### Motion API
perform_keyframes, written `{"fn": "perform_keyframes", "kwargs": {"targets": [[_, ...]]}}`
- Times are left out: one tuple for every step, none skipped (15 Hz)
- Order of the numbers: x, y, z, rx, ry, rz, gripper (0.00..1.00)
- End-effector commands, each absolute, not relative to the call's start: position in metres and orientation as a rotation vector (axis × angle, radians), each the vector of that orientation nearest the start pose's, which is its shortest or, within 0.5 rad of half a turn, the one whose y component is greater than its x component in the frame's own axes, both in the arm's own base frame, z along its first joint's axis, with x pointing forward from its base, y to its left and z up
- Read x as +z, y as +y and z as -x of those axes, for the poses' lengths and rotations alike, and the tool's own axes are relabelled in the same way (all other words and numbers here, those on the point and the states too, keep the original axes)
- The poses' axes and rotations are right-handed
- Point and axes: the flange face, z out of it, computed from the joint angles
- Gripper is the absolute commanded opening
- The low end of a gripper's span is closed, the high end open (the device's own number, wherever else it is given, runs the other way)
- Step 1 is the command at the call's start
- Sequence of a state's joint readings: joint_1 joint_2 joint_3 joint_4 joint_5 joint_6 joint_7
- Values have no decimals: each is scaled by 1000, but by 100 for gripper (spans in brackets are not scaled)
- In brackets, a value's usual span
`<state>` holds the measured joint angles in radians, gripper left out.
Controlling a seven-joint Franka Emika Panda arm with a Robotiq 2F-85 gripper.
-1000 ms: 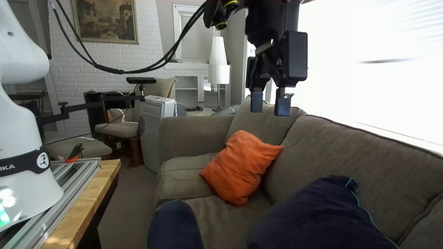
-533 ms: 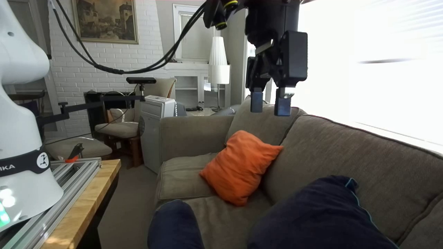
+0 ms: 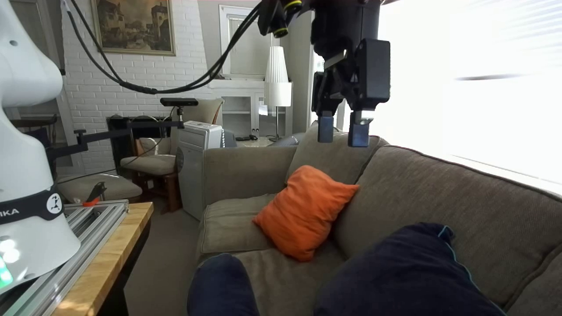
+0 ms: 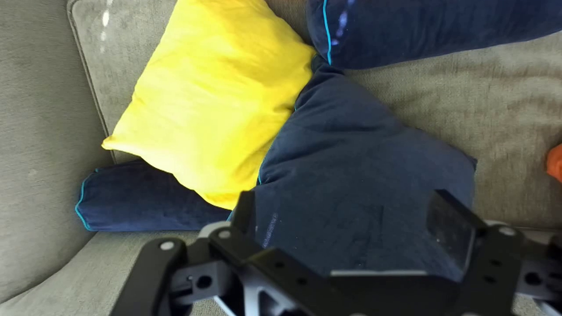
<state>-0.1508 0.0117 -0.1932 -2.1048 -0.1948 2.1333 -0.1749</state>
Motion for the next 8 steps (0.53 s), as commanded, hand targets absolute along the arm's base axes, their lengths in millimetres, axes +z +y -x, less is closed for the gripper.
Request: {"fn": "perform_keyframes", "kwargs": {"targets": [[413,-197,-514,41,102,3342,100],[407,-209,-516,48,130,3335,100],[400,-222,-517,53,161,3332,100],[396,-235,-517,36,187,3333,100],[394,-247,-518,0,200,3331,100],[391,-256,-520,-40,216,3326,100],[388,-264,-522,-93,216,3324,100],[385,-271,-526,-128,212,3326,100]]}}
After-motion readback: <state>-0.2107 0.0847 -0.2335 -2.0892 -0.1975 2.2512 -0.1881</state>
